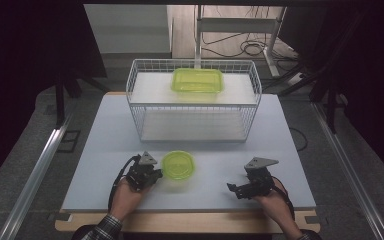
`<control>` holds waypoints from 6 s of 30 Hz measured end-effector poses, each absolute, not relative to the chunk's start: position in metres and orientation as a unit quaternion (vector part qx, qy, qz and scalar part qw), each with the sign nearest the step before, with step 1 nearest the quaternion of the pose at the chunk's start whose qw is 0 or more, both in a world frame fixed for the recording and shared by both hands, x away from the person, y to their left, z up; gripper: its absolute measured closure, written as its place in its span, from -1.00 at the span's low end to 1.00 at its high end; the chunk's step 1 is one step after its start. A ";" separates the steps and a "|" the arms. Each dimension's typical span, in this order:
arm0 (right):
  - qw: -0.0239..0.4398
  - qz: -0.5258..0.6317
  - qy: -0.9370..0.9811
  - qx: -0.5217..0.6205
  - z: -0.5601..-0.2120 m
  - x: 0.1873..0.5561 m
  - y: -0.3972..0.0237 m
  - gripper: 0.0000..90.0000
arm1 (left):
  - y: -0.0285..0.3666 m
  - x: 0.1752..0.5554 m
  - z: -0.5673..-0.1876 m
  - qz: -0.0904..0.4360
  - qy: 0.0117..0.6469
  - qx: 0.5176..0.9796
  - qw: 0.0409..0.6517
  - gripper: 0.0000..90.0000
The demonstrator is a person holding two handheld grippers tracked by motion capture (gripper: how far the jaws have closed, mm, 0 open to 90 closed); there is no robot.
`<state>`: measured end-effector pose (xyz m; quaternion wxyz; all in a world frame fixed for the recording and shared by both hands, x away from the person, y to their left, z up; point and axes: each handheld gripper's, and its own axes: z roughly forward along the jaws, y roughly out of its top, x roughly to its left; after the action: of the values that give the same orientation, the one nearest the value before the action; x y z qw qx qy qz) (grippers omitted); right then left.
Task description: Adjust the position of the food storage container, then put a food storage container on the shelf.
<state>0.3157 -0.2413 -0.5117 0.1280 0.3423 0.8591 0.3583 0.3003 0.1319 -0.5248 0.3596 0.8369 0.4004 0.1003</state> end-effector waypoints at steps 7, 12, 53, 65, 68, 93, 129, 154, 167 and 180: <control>0.126 0.356 0.860 0.341 -0.512 0.316 -0.240 -0.89 | 0.107 0.298 -0.525 0.084 0.374 0.850 0.363 1.00; 0.126 0.356 0.862 0.339 -0.513 0.315 -0.240 -0.89 | 0.100 0.297 -0.526 0.082 0.366 0.854 0.361 0.97; 0.064 0.397 0.848 0.345 -0.504 0.323 -0.232 -0.95 | 0.148 0.247 -0.523 0.186 0.397 0.814 0.381 -0.96; -0.020 0.418 0.823 0.383 -0.486 0.358 -0.215 -0.61 | 0.149 0.248 -0.524 0.188 0.396 0.817 0.374 -0.96; -0.022 0.416 0.826 0.379 -0.484 0.362 -0.210 -0.52 | 0.148 0.248 -0.524 0.190 0.394 0.817 0.375 -0.96; -0.124 0.425 0.809 0.387 -0.486 0.415 -0.172 0.10 | 0.146 0.247 -0.526 0.191 0.385 0.826 0.363 -0.95; -0.193 0.431 0.789 0.393 -0.460 0.407 -0.166 0.79 | 0.145 0.245 -0.524 0.193 0.379 0.826 0.371 -0.95; -0.142 0.475 0.774 0.394 -0.398 0.406 -0.181 0.79 | 0.148 0.247 -0.524 0.191 0.388 0.817 0.381 -0.98; -0.132 0.494 0.763 0.395 -0.365 0.412 -0.185 0.79 | 0.148 0.247 -0.524 0.190 0.387 0.819 0.379 -0.98; -0.115 0.515 0.755 0.390 -0.329 0.420 -0.186 0.80 | 0.148 0.248 -0.524 0.190 0.387 0.819 0.379 -0.98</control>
<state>0.4200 -0.1855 -0.3290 -0.1150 0.3896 0.7550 0.5147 0.2476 0.1485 -0.5244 0.3793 0.8188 0.3868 0.1900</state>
